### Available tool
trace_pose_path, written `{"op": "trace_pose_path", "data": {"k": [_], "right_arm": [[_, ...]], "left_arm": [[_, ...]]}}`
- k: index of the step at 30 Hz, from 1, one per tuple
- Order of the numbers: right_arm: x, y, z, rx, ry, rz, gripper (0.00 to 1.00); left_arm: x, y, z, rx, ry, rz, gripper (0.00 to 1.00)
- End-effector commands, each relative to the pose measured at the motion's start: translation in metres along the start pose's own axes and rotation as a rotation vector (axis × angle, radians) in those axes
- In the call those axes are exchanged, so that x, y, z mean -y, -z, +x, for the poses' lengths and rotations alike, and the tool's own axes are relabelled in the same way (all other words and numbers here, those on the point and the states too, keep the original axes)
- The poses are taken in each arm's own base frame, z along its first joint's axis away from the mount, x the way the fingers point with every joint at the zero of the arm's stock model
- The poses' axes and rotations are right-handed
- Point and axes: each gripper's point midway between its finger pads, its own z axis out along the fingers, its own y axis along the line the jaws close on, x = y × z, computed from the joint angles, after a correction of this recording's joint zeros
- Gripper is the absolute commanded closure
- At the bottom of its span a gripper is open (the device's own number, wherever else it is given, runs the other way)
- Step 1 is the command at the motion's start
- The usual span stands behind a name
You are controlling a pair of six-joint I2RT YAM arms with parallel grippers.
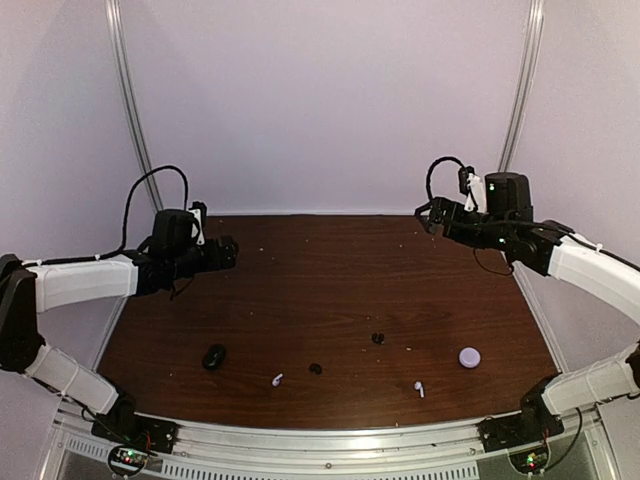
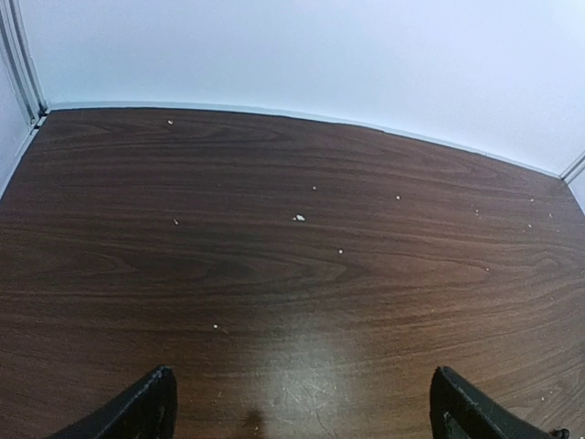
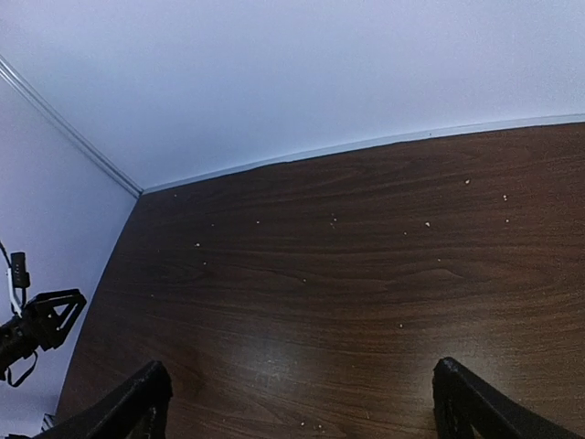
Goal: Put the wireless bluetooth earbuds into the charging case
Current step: Pick up the charging case from the corner of the board.
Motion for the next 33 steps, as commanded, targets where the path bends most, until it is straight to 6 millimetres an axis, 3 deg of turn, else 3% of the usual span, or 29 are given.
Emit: {"op": "trace_pose_path", "data": {"k": [1, 8, 12, 16, 26, 33], "right_arm": [[0.008, 0.020, -0.002, -0.034, 0.069, 0.067, 0.00], [0.052, 0.045, 0.048, -0.281, 0.084, 0.284, 0.00], [0.070, 0.061, 0.091, -0.390, 0.051, 0.319, 0.00], [0.103, 0.075, 0.123, -0.499, 0.079, 0.467, 0.00], [0.121, 0.101, 0.195, -0.685, -0.010, 0.566, 0.05], [0.133, 0.096, 0.212, -0.671, -0.063, 0.600, 0.15]], "left_arm": [[0.007, 0.014, -0.009, 0.082, 0.037, 0.041, 0.02], [0.021, 0.018, 0.007, 0.044, 0.012, 0.110, 0.02], [0.031, 0.018, 0.013, 0.029, -0.027, 0.136, 0.02], [0.039, 0.019, 0.019, 0.014, -0.035, 0.172, 0.02], [0.054, 0.014, 0.021, -0.004, -0.010, 0.236, 0.03], [0.056, 0.008, 0.023, -0.014, -0.011, 0.239, 0.02]]}}
